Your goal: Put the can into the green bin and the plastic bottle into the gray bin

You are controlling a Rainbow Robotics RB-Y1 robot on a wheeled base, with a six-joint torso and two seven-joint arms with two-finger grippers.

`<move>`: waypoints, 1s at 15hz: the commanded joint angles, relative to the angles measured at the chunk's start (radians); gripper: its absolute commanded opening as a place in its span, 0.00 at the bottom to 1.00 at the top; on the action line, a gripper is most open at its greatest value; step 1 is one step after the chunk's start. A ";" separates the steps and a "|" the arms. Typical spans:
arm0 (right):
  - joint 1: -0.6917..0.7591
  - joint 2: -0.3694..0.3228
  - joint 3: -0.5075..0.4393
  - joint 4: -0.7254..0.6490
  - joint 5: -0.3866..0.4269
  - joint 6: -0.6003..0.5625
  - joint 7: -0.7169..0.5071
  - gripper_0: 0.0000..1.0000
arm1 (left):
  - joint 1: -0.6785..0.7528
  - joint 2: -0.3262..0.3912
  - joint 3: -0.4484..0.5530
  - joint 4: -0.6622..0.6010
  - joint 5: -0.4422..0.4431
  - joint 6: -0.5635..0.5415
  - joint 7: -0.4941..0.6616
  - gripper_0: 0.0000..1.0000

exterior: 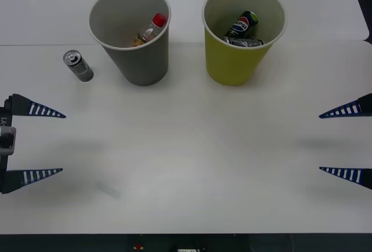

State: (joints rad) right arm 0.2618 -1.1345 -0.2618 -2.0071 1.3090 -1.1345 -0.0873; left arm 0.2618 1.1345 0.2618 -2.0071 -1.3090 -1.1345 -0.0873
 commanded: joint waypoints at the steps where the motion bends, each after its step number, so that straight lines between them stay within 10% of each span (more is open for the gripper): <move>1: 0.000 0.000 0.000 0.000 0.000 0.000 0.000 1.00 | 0.000 0.000 0.000 0.000 0.000 0.000 0.000 1.00; 8: 0.000 0.000 0.000 0.000 0.000 0.000 0.000 1.00 | 0.022 -0.087 0.004 -0.021 0.025 0.042 0.009 1.00; 15: 0.000 0.000 0.000 0.000 0.000 0.000 0.000 1.00 | 0.168 -0.145 -0.085 -0.067 0.080 0.404 0.066 1.00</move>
State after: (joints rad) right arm 0.2618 -1.1345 -0.2618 -2.0071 1.3090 -1.1345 -0.0873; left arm 0.4176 0.9939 0.1957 -2.0702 -1.2427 -0.7837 -0.0303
